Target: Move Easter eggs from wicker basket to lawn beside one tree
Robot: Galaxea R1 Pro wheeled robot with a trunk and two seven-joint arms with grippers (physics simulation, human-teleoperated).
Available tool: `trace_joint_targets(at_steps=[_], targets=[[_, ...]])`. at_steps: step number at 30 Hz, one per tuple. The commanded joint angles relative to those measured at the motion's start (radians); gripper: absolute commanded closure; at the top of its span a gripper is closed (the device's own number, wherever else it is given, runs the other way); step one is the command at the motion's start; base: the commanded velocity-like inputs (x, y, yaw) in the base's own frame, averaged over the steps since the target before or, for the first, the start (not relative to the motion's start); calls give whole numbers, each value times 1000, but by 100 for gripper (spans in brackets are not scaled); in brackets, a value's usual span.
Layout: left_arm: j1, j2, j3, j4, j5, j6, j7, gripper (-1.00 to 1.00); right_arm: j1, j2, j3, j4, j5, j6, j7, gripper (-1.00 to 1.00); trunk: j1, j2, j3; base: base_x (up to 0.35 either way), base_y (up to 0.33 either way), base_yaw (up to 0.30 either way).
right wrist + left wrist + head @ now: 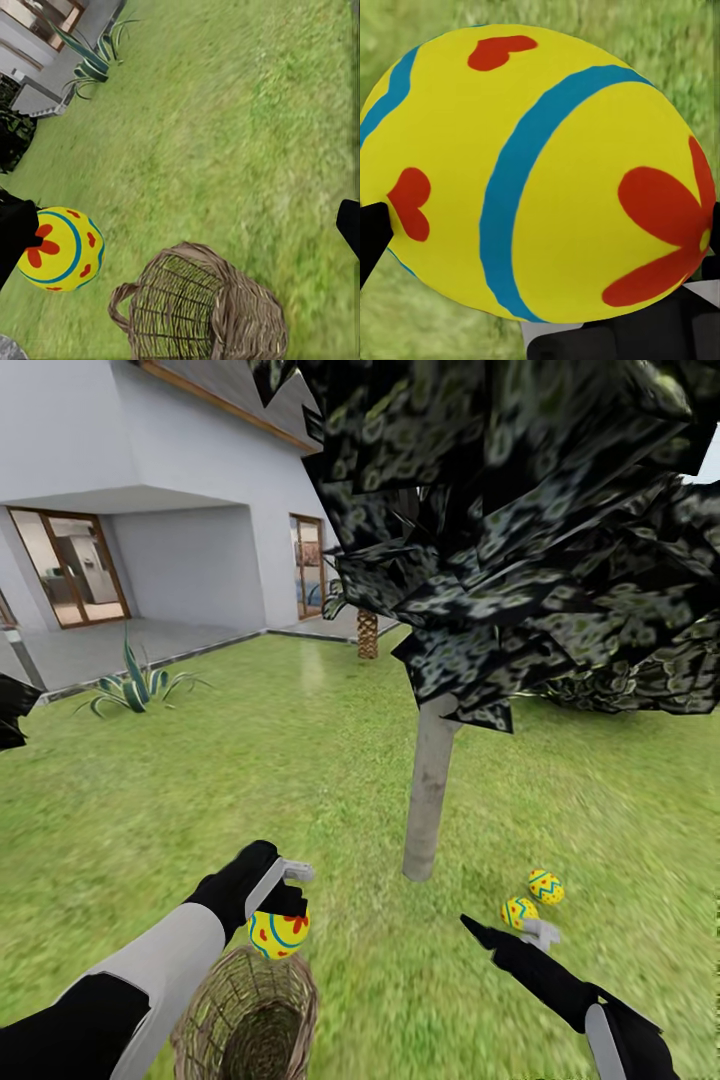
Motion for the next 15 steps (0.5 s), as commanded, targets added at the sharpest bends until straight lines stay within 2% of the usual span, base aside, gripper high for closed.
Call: trace_joint_targets(at_steps=[1, 9, 15], targets=[[-1, 1, -6, -2, 11, 4, 9, 100, -1, 1, -3, 0, -5, 8, 2, -100, -4, 6, 3, 0, 0, -194], [-1, 1, -5, -2, 11, 2, 10, 100, -1, 1, -2, 0, -5, 8, 4, -100, -34, 62, 39, 0, 0, -196], [-1, -1, -5, 0, 11, 1, 11, 100, -1, 1, -4, 0, -7, 7, 6, -100, -57, 104, 60, 0, 0, -52]])
